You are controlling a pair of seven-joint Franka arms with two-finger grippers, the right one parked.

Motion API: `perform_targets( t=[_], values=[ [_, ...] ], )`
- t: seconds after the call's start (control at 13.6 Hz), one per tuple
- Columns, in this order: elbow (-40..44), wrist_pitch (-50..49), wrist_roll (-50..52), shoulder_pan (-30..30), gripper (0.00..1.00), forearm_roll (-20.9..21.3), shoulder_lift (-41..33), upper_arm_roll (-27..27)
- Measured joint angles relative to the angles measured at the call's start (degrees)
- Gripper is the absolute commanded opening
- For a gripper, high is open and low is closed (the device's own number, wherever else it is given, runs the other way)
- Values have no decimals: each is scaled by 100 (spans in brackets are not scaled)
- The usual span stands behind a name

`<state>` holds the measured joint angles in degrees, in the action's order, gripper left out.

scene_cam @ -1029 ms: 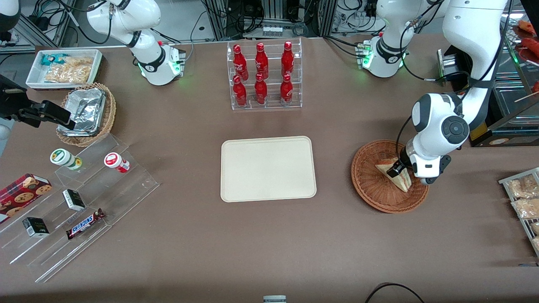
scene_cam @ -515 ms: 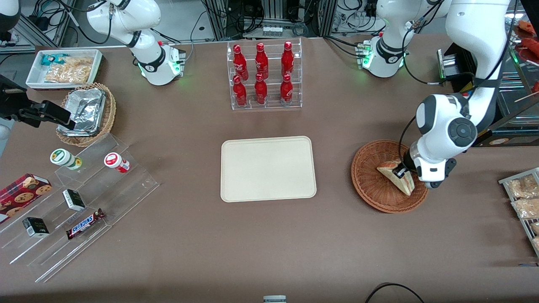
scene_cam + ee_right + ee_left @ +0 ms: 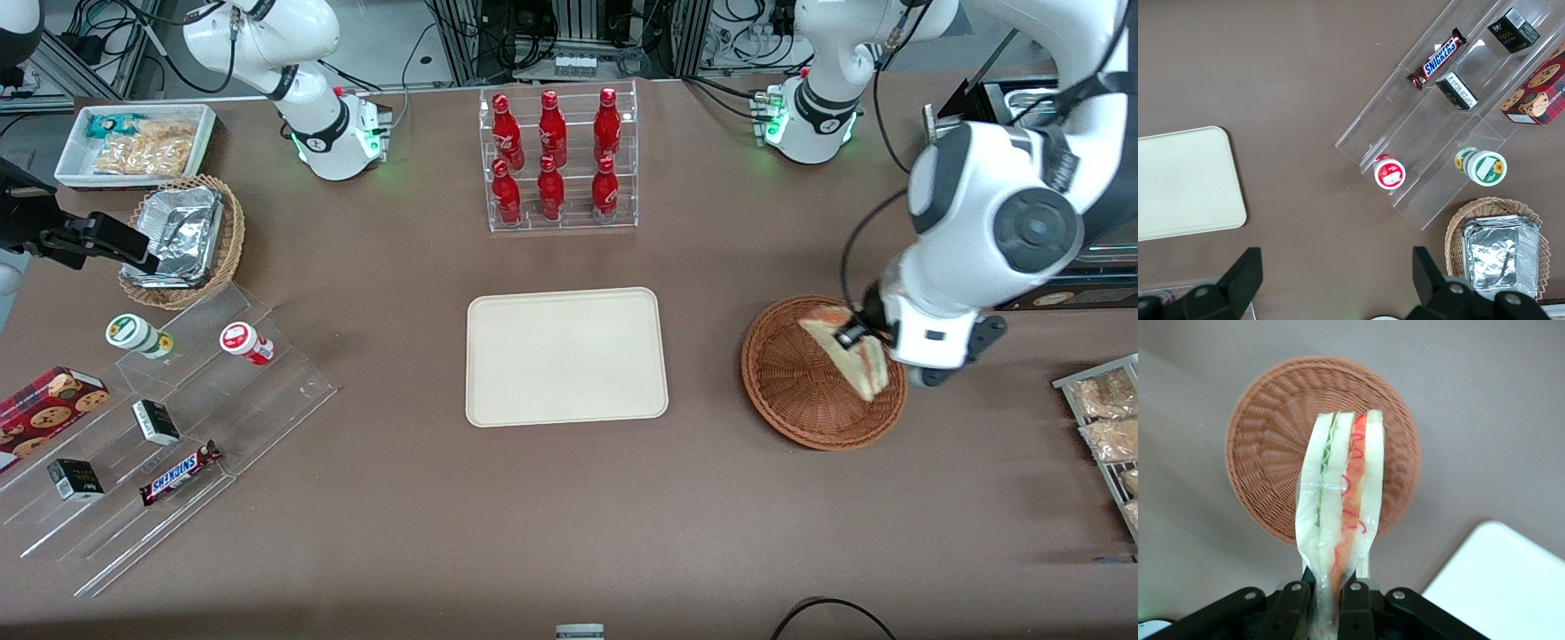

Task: Place sandwich from basket to tray
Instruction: 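Lift the sandwich with the left gripper and carry it over the cream tray, then lower the sandwich onto the tray and open the left gripper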

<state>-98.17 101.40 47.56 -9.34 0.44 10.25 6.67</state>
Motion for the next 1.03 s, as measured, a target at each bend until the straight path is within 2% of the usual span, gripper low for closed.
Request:
perform_targets(
  t=[0.29,0.59,1.03],
  values=[
    [130,-37,20,-1174,7,28,286,35],
    [391,38,61,-2145,8,31,940,43],
    [873,1349,249,-2896,9,-89,1994,92]
  ],
)
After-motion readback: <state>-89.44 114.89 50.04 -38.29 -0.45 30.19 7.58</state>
